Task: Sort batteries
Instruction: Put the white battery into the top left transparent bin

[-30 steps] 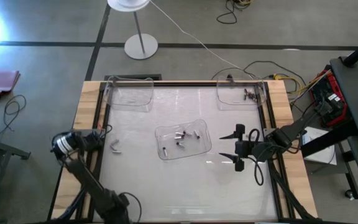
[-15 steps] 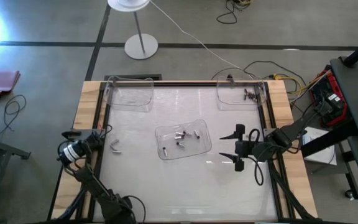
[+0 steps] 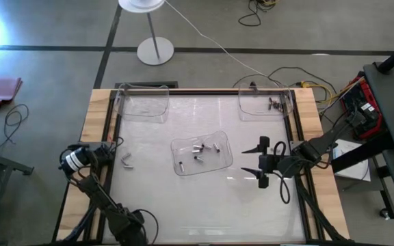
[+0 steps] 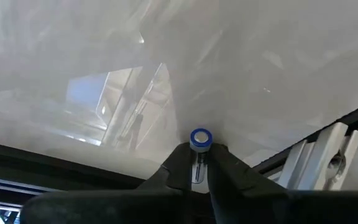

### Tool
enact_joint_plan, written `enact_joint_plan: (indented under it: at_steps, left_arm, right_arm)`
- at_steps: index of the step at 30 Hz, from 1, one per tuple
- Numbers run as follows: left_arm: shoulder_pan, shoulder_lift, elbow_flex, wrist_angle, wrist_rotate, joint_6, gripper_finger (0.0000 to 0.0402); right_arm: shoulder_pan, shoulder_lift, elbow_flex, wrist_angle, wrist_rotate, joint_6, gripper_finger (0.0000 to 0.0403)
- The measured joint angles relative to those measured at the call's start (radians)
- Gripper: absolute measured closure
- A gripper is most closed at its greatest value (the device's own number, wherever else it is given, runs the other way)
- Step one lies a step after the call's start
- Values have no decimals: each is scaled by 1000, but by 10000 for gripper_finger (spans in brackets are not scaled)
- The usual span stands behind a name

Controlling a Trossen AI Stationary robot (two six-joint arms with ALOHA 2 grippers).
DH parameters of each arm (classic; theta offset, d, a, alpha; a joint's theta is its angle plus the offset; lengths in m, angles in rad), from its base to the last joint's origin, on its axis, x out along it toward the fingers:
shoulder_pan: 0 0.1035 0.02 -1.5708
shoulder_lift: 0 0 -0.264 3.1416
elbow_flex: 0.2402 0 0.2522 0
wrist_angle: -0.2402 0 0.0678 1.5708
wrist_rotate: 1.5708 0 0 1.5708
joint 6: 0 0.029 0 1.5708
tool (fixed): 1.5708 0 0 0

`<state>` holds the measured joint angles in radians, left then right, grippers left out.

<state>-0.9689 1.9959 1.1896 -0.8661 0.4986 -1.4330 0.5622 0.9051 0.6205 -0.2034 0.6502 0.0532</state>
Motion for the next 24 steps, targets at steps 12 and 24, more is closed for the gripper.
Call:
enact_joint_plan:
  at_steps: [12,24]
  left_arm:
    - [123,-157,23,11,-679,0,397]
    - [339,-325,25,196,-1085,439,399]
  right_arm:
    - [0,-2,34,2,4,-72,124]
    - [0,-2,25,-75,4,-16,145]
